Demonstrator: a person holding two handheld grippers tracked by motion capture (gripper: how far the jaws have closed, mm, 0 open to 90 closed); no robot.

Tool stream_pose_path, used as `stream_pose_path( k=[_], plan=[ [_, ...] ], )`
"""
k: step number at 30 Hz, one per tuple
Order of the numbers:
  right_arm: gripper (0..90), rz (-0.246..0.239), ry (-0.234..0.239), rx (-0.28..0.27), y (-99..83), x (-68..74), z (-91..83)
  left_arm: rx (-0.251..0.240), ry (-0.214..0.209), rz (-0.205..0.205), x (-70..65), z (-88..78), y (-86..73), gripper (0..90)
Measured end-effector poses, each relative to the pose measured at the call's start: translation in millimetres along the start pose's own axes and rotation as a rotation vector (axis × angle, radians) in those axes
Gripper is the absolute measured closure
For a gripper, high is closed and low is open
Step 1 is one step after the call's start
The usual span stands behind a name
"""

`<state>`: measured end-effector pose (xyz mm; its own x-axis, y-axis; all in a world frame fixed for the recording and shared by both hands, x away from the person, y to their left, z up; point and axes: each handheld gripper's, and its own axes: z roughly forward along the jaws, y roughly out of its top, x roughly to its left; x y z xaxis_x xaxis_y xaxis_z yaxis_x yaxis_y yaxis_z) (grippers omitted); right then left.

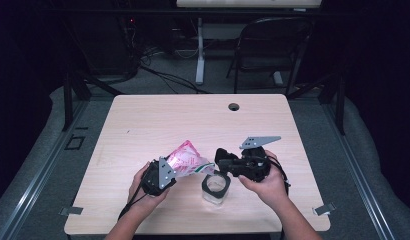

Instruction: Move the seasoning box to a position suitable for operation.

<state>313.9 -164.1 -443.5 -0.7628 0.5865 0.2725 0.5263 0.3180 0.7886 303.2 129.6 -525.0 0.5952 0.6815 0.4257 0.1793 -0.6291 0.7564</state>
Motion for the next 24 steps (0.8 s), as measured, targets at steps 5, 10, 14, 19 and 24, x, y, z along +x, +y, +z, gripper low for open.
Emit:
stream_pose_path(
  k=[5,10,14,19,24],
  plan=[
    [81.7,-0.002,0.001,0.0,0.3,0.9,0.7,-0.006,0.015,0.024,-0.6,-1.4,1.8,55.7],
    [81.7,0.0,0.002,-0.002,0.3,0.8,0.3,-0.013,0.011,0.025,-1.4,-1.7,2.5,55.8],
    [81.7,0.001,0.002,-0.003,0.2,0.5,-0.3,-0.008,0.006,0.043,-4.0,-1.0,2.9,55.8],
    [81.6,0.001,0.0,-0.001,0.2,0.1,-0.9,0.008,-0.008,0.063,-6.3,0.5,3.7,55.9],
    [81.4,-0.001,0.0,0.004,-0.1,0.4,-0.6,0.036,-0.027,0.08,-7.5,0.6,4.3,55.9]
  ],
)
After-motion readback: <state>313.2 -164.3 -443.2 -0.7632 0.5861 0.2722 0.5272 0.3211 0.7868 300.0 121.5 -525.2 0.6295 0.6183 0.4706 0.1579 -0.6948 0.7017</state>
